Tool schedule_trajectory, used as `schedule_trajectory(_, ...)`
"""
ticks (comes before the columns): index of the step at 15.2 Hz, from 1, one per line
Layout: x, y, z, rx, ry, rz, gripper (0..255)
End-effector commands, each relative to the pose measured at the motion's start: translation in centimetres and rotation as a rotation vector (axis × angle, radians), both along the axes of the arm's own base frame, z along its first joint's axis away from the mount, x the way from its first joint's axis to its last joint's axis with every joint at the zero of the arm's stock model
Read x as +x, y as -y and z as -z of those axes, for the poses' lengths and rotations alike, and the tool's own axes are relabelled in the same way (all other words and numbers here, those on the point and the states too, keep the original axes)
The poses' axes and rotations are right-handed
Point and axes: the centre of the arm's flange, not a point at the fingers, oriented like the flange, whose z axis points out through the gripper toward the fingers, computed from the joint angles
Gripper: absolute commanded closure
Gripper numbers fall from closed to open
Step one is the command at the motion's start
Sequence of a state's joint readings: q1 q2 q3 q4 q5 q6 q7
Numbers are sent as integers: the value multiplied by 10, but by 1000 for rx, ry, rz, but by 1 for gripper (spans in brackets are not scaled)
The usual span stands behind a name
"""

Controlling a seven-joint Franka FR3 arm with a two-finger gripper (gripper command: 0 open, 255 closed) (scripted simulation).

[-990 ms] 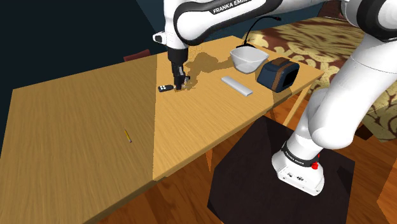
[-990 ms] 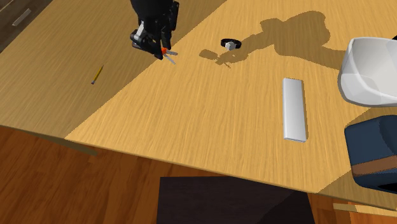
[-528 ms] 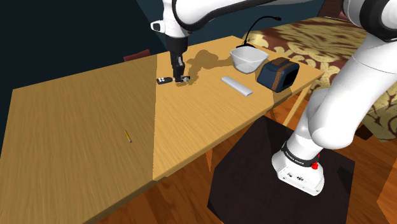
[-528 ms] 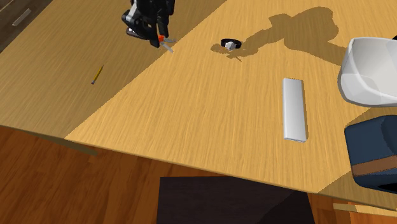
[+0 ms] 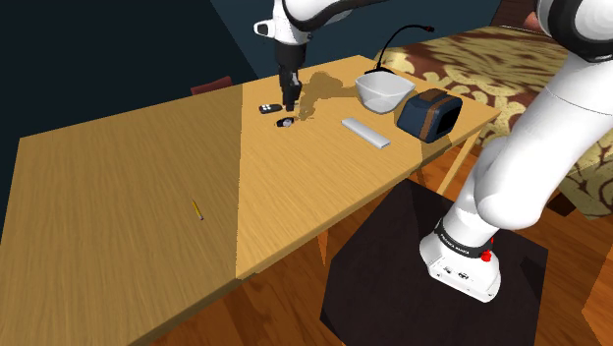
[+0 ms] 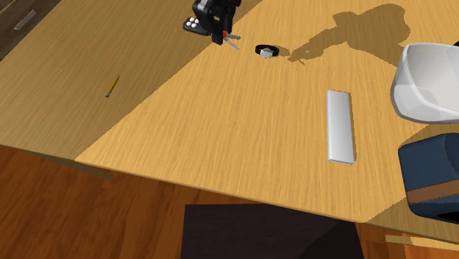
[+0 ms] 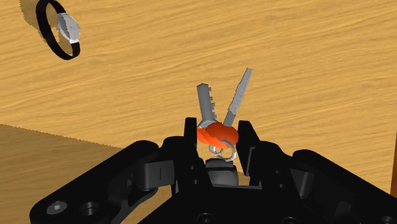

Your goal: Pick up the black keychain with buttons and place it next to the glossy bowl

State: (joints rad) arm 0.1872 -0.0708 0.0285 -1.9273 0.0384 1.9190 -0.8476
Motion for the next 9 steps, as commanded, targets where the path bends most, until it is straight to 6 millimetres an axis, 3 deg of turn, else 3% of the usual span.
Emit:
schedule_trajectory(1,4,27,1,0,0,-1,255)
schedule_trajectory(9,28,130,0,0,0,-1,255)
